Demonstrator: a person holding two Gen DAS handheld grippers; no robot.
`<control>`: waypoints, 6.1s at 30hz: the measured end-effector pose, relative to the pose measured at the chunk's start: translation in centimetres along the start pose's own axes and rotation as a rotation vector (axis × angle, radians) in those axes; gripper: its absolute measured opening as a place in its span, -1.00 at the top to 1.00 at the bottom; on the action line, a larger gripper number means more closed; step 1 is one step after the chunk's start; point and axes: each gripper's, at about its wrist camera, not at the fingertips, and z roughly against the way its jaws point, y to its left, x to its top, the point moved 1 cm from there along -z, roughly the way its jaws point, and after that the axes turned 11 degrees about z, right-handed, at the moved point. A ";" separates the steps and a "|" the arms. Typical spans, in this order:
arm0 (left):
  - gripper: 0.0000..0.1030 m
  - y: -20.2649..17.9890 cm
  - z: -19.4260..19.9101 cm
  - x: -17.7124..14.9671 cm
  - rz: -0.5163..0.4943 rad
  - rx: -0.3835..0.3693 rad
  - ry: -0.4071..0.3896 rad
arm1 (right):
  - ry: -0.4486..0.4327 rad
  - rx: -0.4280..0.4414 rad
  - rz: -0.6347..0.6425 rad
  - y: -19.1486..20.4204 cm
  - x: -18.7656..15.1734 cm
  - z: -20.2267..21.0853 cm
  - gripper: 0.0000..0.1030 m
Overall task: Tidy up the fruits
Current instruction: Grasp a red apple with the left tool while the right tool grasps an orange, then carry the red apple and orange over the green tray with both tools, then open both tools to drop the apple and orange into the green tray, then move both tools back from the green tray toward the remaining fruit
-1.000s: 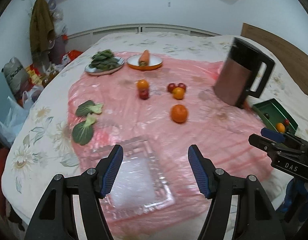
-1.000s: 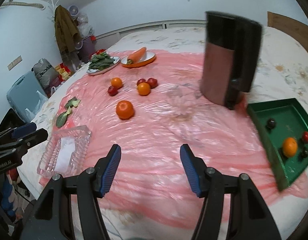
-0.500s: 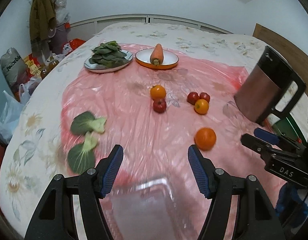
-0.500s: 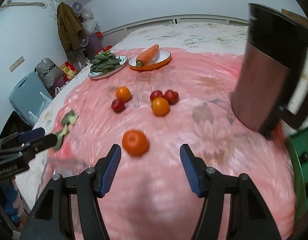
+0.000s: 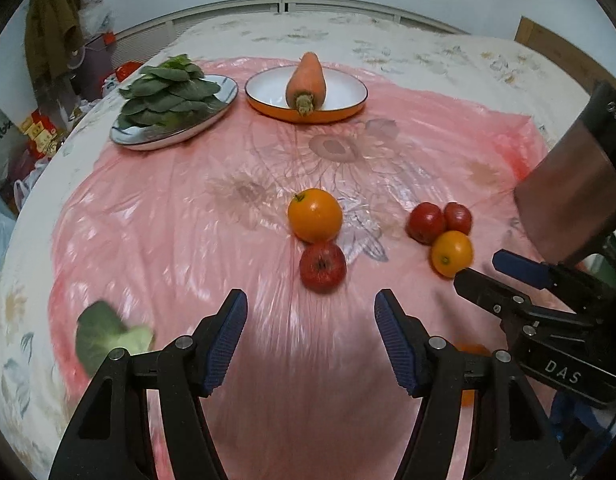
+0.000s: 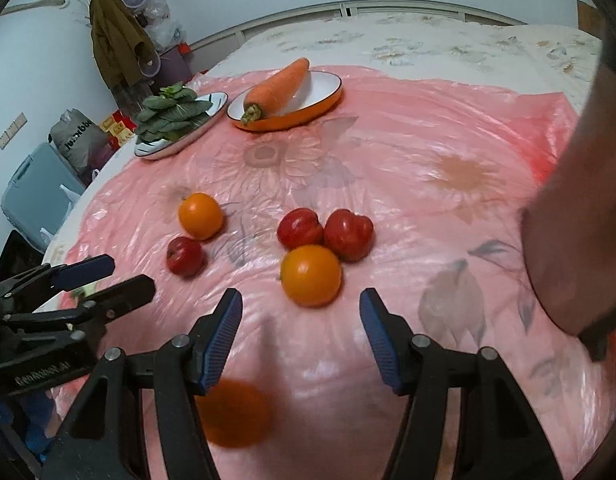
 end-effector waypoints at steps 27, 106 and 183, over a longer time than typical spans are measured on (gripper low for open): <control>0.46 0.9 -3.0 1.2 0.045 -0.070 0.031 | 0.022 0.072 -0.072 -2.0 0.1 -1.6 0.18; 0.47 -34.8 11.0 -16.0 -0.428 -0.365 0.051 | -0.111 -0.461 -0.336 -29.6 -25.1 30.0 0.18; -0.08 -31.8 14.5 -17.2 -0.356 -0.286 -0.074 | -0.114 -0.478 -0.318 -21.6 -25.2 31.2 -0.88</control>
